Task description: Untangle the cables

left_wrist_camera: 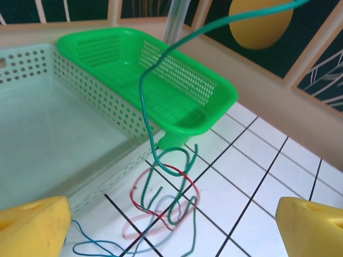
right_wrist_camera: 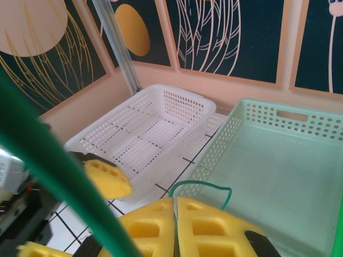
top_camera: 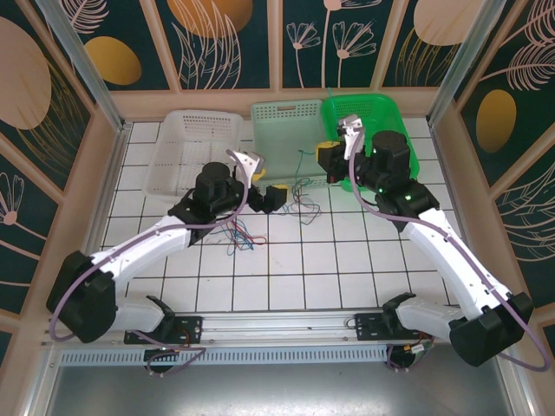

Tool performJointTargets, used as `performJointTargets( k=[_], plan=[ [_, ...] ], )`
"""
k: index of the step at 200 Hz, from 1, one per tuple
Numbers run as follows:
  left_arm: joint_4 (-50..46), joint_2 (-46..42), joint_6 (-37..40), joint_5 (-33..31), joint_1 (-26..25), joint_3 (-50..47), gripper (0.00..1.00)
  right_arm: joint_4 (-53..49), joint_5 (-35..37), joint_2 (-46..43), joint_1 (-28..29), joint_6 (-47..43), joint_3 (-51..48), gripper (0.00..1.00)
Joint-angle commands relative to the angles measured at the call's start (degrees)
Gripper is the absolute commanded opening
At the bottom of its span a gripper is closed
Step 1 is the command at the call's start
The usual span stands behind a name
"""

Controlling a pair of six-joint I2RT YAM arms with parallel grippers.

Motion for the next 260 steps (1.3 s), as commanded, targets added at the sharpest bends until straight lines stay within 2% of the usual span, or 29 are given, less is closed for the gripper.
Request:
performJointTargets(
  k=[1, 77, 114, 138, 156, 177, 210, 248, 260],
  plan=[
    [5.2, 2.8, 3.9, 3.5, 0.1, 3.4, 0.97, 1.4, -4.1, -1.3, -0.7, 2.5, -1.4, 0.0],
    [8.2, 16.6, 3.9, 6.9, -0.2, 13.3, 0.85, 2.2, -7.4, -3.2, -1.6, 4.1, -4.3, 0.0],
    [10.8, 21.6, 3.8, 5.9, -0.2, 16.1, 0.73, 2.4, -11.0, -3.9, -3.6, 5.5, -5.0, 0.0],
    [11.9, 23.4, 3.5, 7.6, -0.3, 17.4, 0.66, 3.3, -14.3, -4.3, -5.8, 7.6, -5.8, 0.0],
    [14.3, 23.3, 3.3, 8.3, -0.3, 16.8, 0.53, 3.0, -15.8, -3.9, -7.0, 8.6, -6.0, 0.0],
    [15.0, 23.0, 3.5, 9.4, -0.5, 16.6, 0.3, 2.6, -16.4, -3.4, -7.8, 9.2, -6.2, 0.0],
    [14.8, 22.7, 3.3, 11.3, -0.9, 16.6, 0.0, 3.2, -17.2, -2.5, -8.7, 10.6, -6.3, 0.0],
    [15.6, 22.2, 2.1, 11.5, -1.1, 16.0, 0.0, 1.7, -15.4, -1.2, -9.2, 10.9, -6.0, 0.02],
    [15.5, 22.2, 1.9, 10.7, -1.1, 15.9, 0.0, 1.1, -14.1, -1.0, -9.3, 10.7, -6.1, 0.1]
  ],
)
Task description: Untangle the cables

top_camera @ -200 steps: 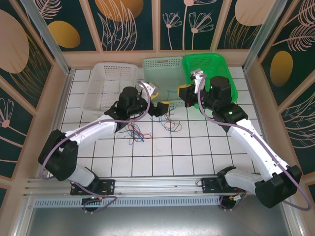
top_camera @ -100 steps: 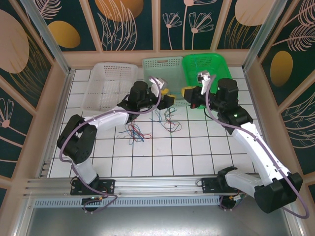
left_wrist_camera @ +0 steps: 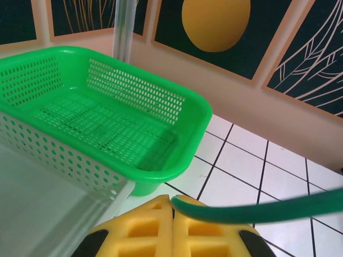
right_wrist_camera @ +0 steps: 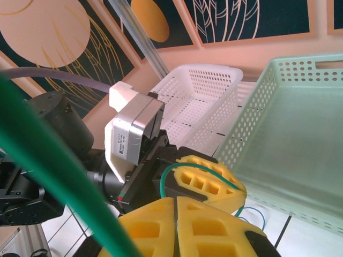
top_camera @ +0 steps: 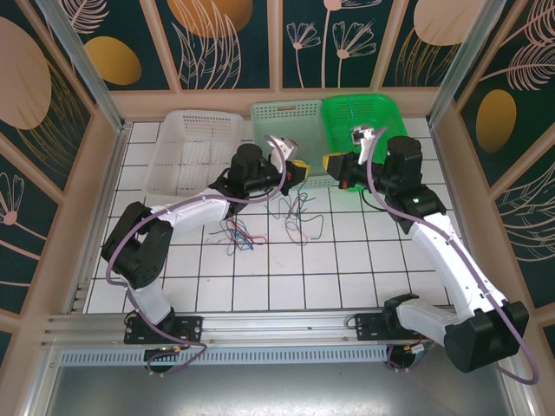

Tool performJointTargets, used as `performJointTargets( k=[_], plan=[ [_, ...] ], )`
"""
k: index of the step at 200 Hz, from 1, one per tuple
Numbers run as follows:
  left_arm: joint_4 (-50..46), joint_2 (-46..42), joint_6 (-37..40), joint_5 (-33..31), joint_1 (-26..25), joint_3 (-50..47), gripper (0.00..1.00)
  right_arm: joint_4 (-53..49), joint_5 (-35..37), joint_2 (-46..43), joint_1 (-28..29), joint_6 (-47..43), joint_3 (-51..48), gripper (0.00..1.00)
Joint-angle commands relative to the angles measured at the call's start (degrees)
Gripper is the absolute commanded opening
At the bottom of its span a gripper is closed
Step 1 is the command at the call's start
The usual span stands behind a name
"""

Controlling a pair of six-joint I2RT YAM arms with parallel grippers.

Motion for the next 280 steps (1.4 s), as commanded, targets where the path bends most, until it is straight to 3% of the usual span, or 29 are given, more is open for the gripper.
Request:
performJointTargets(
  k=[1, 20, 42, 66, 97, 144, 172, 247, 280],
  plan=[
    [2.9, -1.2, -1.1, 0.6, -0.1, 0.4, 0.0, -0.2, 1.6, 0.7, -0.6, 0.5, -0.4, 0.11],
    [2.6, -1.0, -1.5, -0.8, -0.1, 0.4, 0.0, -0.8, 4.2, -0.1, -0.5, 0.1, -1.3, 0.19],
    [2.2, -0.7, -2.8, -4.0, -0.1, 0.6, 0.0, -1.6, 7.6, -1.2, -0.6, -0.2, -2.5, 0.62],
    [0.5, 0.5, -4.3, -8.3, -0.1, 1.7, 0.0, -3.1, 12.1, -3.0, -0.5, -1.1, -4.5, 0.72],
    [-3.0, 3.2, -6.8, -10.7, -0.1, 5.0, 0.0, -2.4, 15.5, -5.9, -0.5, 0.1, -9.8, 0.73],
    [-3.2, 4.2, -9.2, -10.6, -0.1, 5.8, 0.0, 7.0, 10.5, -14.0, -0.3, -2.4, -22.4, 0.69],
    [-2.7, 3.6, -10.6, -8.9, -0.1, 5.7, 0.0, 14.3, 8.3, -13.9, 1.2, -4.7, -28.7, 0.75],
    [-1.8, 0.5, -13.1, -0.4, -0.1, 2.6, 0.0, 31.6, 19.1, -10.1, 11.9, -20.0, -35.5, 0.79],
    [-1.3, -0.3, -14.9, 3.7, -0.1, 1.8, 0.0, 33.8, 24.1, -8.5, 14.9, -26.4, -35.3, 0.78]
  ],
)
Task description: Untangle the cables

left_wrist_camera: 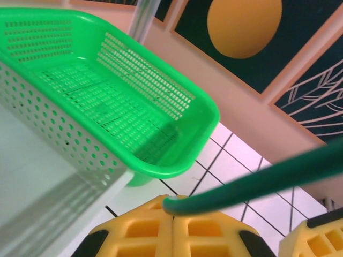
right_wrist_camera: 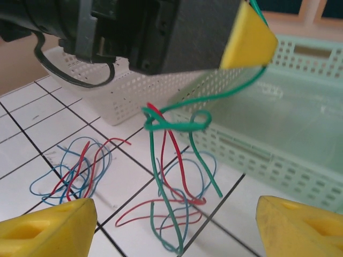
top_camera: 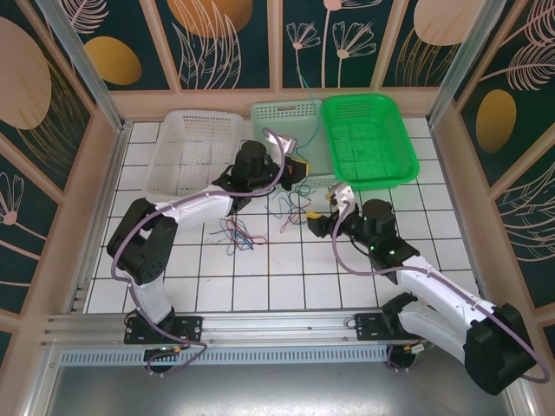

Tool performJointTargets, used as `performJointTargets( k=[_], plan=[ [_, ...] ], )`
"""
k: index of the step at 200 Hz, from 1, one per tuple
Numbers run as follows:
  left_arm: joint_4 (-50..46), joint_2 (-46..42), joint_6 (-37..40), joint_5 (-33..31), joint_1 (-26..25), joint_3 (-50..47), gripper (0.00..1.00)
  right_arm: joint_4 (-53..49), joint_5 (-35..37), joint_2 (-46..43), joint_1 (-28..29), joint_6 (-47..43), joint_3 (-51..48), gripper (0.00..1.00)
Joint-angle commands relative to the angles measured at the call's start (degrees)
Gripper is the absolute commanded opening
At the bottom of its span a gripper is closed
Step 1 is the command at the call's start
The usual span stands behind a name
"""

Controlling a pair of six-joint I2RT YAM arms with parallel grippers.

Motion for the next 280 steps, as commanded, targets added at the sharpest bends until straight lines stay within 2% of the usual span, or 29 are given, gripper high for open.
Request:
performJointTargets(
  k=[1, 36, 72, 124, 199, 280],
  plan=[
    [1.8, -2.5, -2.4, 5.3, -0.1, -0.9, 0.0, 6.5, 4.9, 1.4, 1.6, -7.4, -0.1, 0.78],
    [1.2, -3.5, -3.6, 9.2, -0.1, -1.3, 0.0, 9.6, 8.3, 3.3, 2.7, -11.2, -0.2, 0.77],
    [1.4, -4.5, -4.3, 11.4, -0.1, -2.1, 0.0, 14.1, 8.5, 5.6, 3.4, -13.5, -0.1, 0.77],
    [2.6, -4.4, -5.3, 13.4, -0.3, -2.2, 0.0, 14.7, 5.3, 10.7, 5.2, -15.5, 3.8, 0.77],
    [6.0, -4.2, -6.8, 16.1, -0.7, -2.7, 0.0, 18.3, 0.2, 14.6, 5.2, -11.7, 5.9, 0.77],
    [16.5, -3.8, -13.2, 19.6, -0.8, -4.3, 0.0, 23.1, -6.0, 18.9, 5.1, -7.0, 7.8, 0.77]
  ],
)
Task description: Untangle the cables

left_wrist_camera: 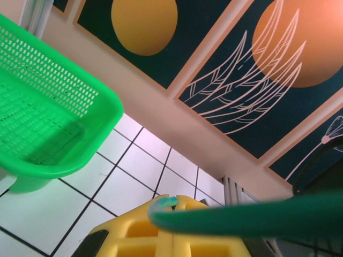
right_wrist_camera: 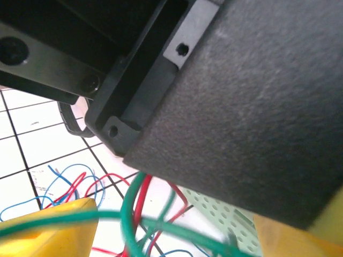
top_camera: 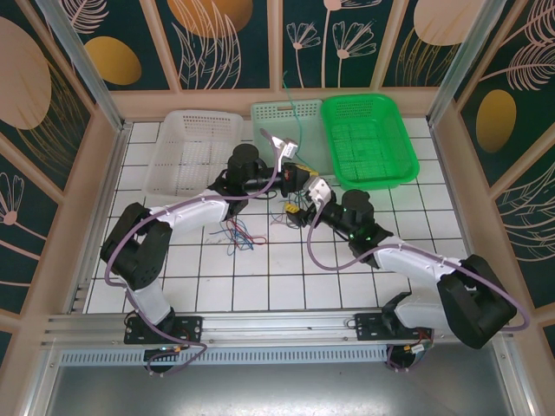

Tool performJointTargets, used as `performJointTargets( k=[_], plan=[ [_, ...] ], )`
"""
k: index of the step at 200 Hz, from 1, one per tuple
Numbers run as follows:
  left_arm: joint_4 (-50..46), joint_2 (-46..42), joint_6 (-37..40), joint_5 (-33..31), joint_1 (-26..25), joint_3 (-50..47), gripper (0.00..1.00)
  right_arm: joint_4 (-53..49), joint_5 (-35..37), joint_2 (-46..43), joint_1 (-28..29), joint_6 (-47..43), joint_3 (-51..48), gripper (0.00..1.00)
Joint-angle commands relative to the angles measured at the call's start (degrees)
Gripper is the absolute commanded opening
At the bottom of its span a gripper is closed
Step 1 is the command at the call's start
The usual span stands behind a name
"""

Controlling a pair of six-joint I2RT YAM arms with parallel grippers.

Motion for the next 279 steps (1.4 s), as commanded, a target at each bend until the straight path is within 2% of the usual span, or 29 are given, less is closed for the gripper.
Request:
performJointTargets(
  k=[1, 33, 46, 55, 69, 89, 113, 132, 169, 201, 224, 250, 279],
  plan=[
    [6.0, -1.0, -2.6, 2.6, -0.5, -0.5, 0.0, 4.0, -4.2, 0.9, 0.3, 2.4, 2.5, 0.77],
    [9.3, -0.8, -4.7, 3.3, -0.6, -1.0, 0.0, 4.9, -3.5, 2.0, 0.3, 3.4, 2.7, 0.76],
    [10.8, -0.6, -5.7, 3.6, -0.6, -1.1, 0.0, 5.4, -3.0, 2.7, 0.2, 3.8, 2.8, 0.72],
    [11.4, -0.6, -6.2, 3.8, -0.5, -1.1, 0.0, 6.0, -3.2, 3.0, 0.2, 4.1, 2.8, 0.64],
    [10.5, -1.0, -5.4, 3.5, -0.5, -1.3, 0.0, 5.4, -3.8, 3.2, 0.3, 4.4, 3.3, 0.46],
    [3.6, -2.0, -0.1, 0.6, -0.5, -0.8, 0.0, 3.4, -4.4, 1.7, 0.4, 4.7, 3.2, 0.27],
    [-8.0, -2.2, 8.8, -8.0, -0.5, 1.2, 0.0, -0.7, -6.3, -1.3, 0.6, 5.5, 2.6, 0.11],
    [-14.4, -3.4, 13.6, -17.0, -0.5, 3.1, 0.0, -4.8, -7.4, -3.5, 0.7, 5.8, 2.0, 0.05],
    [-20.5, -3.9, 19.9, -37.0, -0.6, 6.4, 0.0, -12.9, -8.8, -7.2, 0.8, 6.8, 0.6, 0.0],
    [-21.9, -3.6, 22.3, -49.9, -0.6, 7.6, 0.0, -15.4, -10.1, -10.0, 0.8, 8.9, -0.6, 0.0],
    [-23.1, -3.8, 24.9, -58.8, -0.5, 7.5, 0.0, -19.8, -8.1, -10.1, 0.7, 8.9, -0.6, 0.0],
    [-24.7, -5.0, 26.3, -61.4, -0.5, 6.7, 0.0, -26.2, -3.1, -6.7, 0.5, 9.1, 1.8, 0.0],
    [-23.7, -7.7, 25.5, -61.9, -0.5, 3.7, 0.0, -32.0, -1.3, 1.4, -0.1, 8.9, 5.9, 0.0]
  ],
)
